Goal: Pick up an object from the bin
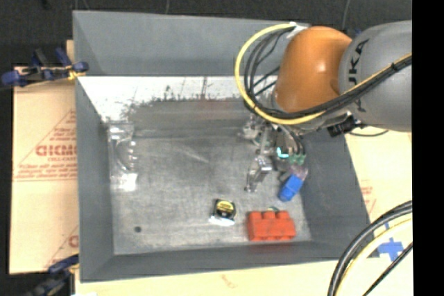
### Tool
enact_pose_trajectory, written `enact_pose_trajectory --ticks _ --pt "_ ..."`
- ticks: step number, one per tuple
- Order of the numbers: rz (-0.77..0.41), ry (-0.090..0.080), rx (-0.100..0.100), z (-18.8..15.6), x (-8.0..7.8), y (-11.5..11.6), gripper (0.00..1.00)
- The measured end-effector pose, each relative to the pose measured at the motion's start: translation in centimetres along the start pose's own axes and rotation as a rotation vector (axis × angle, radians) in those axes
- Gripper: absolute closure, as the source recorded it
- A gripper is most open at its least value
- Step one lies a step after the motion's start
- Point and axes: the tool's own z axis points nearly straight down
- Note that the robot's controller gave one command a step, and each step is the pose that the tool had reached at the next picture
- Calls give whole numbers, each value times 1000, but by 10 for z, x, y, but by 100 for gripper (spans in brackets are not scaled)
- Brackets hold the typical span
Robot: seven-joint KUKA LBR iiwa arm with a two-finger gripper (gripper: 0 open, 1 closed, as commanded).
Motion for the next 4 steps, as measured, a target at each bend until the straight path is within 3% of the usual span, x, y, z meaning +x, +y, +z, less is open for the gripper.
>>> enact_pose_trajectory --ticks 1,2,3,4 --pt "-267 -18 3 96 69 19 0" --pt "-623 -20 7 95 87 50 0" --pt "-506 -8 3 79 71 9 0" --pt "-582 -24 8 95 90 27 0"
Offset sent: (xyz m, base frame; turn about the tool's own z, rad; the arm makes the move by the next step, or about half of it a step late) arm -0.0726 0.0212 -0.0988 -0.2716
